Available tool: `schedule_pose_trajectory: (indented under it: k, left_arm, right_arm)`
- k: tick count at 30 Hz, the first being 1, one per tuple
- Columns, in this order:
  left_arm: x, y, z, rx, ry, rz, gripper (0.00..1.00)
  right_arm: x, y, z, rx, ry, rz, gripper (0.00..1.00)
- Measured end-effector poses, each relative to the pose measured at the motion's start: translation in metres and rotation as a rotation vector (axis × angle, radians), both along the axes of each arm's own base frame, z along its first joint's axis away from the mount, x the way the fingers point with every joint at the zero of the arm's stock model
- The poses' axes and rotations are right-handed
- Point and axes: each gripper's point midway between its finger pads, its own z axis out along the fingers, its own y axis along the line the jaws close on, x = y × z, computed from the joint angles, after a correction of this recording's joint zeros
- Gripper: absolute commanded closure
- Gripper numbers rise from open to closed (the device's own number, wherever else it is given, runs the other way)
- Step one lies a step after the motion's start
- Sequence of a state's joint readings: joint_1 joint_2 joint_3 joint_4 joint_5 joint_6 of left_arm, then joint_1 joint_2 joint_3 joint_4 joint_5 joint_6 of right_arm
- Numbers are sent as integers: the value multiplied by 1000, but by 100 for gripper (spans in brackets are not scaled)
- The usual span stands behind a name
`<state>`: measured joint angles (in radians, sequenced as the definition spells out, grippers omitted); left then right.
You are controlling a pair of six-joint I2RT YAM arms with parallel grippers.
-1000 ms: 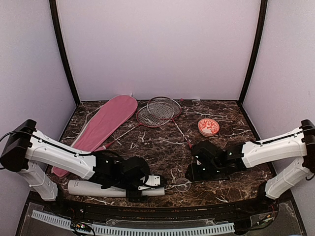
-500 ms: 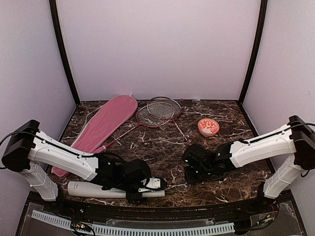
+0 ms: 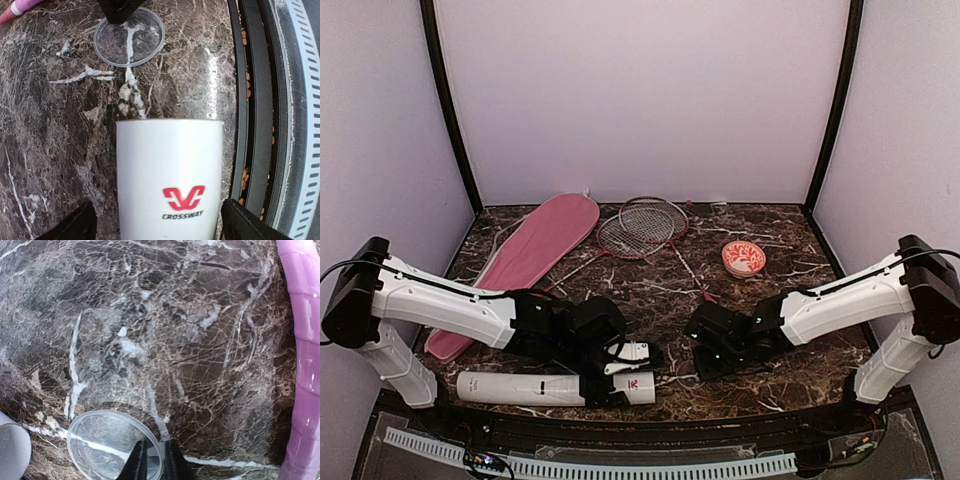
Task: Pack up the badminton gear
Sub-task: Pick up the tube cap at the center of the board.
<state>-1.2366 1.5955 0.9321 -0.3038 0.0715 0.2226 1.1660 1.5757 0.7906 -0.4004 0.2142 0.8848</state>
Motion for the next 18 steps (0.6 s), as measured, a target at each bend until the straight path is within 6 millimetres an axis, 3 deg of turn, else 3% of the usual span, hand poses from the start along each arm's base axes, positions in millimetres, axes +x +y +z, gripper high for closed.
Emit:
schedule_pose_trajectory:
  k: [10,18]
  left_arm:
    - [2,8,5,-20,223,35,10]
    - [-10,16,-16,43,354,29,10]
  right_arm:
    - [0,1,1,-1,-15,-1,100]
    - [1,-1,6,23,-34,-5,100]
